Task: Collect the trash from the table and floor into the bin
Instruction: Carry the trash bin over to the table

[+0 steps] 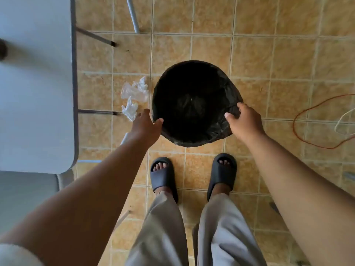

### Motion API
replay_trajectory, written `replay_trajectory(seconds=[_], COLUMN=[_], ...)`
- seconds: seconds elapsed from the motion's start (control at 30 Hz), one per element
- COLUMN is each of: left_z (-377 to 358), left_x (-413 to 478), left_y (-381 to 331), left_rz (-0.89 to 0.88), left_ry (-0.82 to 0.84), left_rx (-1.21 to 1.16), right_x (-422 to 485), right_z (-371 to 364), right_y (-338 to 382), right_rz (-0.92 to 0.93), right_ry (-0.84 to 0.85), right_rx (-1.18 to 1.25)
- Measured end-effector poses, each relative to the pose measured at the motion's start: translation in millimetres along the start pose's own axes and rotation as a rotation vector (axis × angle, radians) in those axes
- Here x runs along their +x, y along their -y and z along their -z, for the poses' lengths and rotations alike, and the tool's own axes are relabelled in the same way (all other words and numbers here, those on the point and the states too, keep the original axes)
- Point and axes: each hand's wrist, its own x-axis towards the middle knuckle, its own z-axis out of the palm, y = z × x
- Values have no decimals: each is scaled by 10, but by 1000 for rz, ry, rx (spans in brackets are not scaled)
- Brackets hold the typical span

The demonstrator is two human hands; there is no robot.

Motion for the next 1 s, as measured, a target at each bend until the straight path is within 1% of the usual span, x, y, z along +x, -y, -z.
replay_trajectory(seconds=[0.13, 0.23, 0.33, 0.5, 0.7, 0.87, 1.0], left_z=[-180, -288, -321, -201, 271, 952, 1580], left_x=[296, 397, 401, 201, -467, -1349, -2116], left_y=[94, 132, 130, 60, -141, -446, -668], left_rz=[30, 5, -6, 0, 49, 56, 48], left_ry=[-9, 0, -19, -84, -99, -130, -165], left_rx=[-9, -9, 12, -5, -73, -131, -186], right_x=[281, 401, 421, 231, -390, -1218, -1921], right_z=[-212, -340, -365, -230, 263, 951, 1529], right_y=[-47, -95, -89, -26, 217, 637, 1005], right_rz=[-44, -63, -67, -45, -22, 24, 88], right_ry=[-44, -85, -135, -129, -139, -109, -129], right_rx=[-22, -6, 4, -10, -18, -26, -60])
